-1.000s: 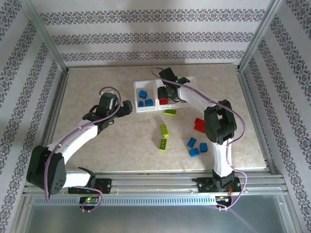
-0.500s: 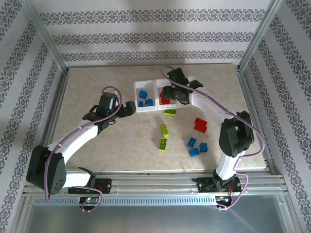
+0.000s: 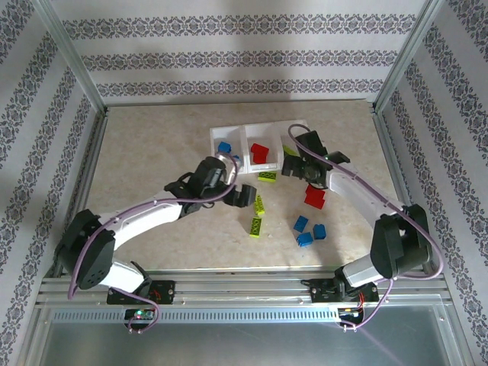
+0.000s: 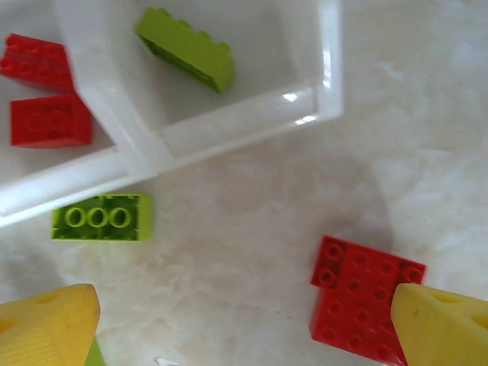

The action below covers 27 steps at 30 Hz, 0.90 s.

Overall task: Sort the legos into containers by color
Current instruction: Pick up the lego from the bottom-right of the table.

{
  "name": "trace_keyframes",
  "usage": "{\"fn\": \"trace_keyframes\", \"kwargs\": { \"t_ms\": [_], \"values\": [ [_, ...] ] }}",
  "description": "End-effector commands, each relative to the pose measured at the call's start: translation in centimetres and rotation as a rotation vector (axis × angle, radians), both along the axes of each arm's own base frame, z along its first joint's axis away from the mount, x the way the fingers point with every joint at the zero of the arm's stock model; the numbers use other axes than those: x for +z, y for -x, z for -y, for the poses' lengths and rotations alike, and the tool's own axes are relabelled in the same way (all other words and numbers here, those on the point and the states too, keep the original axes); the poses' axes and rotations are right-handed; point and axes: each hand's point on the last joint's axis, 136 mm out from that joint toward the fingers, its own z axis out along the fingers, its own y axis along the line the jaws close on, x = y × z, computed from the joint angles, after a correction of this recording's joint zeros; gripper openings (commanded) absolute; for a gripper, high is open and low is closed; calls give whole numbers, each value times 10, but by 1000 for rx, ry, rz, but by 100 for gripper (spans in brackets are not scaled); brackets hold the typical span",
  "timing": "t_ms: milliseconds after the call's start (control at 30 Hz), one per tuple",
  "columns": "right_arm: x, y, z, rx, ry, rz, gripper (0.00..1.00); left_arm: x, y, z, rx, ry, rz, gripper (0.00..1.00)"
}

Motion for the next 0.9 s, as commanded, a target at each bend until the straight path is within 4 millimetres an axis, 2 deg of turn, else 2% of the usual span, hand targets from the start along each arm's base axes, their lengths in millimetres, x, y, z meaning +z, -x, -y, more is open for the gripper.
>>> {"fn": "trace_keyframes", "kwargs": {
  "t_ms": [0,200,400,633,800,867],
  "values": [
    [1,13,22,-85,0,14,98,19,15,47,-183,61,72,100],
    [-8,36,55,-187,-3,-6,98,9,54,105,-382,43,73,100],
    [-16,49,72,-243,-12,-20,98,-10,84,145,-516,-21,80,96],
    [-20,52,79,-269,-11,-37,98,-40,111,174,-618,-101,62,87],
    [-21,52,81,-279,-12,-38,98,-59,123,186,-670,-186,63,75],
    [-21,52,81,-281,-11,-38,98,-67,126,189,-685,-224,70,74]
  ]
}}
